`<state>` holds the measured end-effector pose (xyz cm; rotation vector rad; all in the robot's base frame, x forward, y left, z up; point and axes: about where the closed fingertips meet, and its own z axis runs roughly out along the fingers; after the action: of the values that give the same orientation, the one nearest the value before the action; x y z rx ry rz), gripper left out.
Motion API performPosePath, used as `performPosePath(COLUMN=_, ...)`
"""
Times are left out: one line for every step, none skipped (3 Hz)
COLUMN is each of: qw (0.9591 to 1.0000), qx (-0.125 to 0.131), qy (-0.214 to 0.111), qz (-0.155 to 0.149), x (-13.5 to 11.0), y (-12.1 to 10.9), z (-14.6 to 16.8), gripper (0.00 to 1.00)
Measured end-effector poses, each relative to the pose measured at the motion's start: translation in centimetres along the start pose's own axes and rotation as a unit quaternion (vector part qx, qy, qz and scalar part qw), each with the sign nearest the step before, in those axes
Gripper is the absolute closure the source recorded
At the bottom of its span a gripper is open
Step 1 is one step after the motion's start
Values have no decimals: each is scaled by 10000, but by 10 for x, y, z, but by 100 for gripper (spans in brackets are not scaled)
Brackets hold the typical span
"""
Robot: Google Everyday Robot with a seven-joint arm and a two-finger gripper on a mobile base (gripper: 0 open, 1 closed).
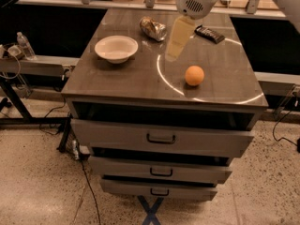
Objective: Place orange can upright
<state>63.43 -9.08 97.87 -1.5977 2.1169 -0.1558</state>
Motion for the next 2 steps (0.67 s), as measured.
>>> performPosePath(qw=10000, qx=-6, qy=-22, qz=10, x=0, y=0, z=0, gripper=0)
performPosePath(qw=9988, qx=98, qy=-262, qz=409, x=-19, y=-36, z=41, gripper=0)
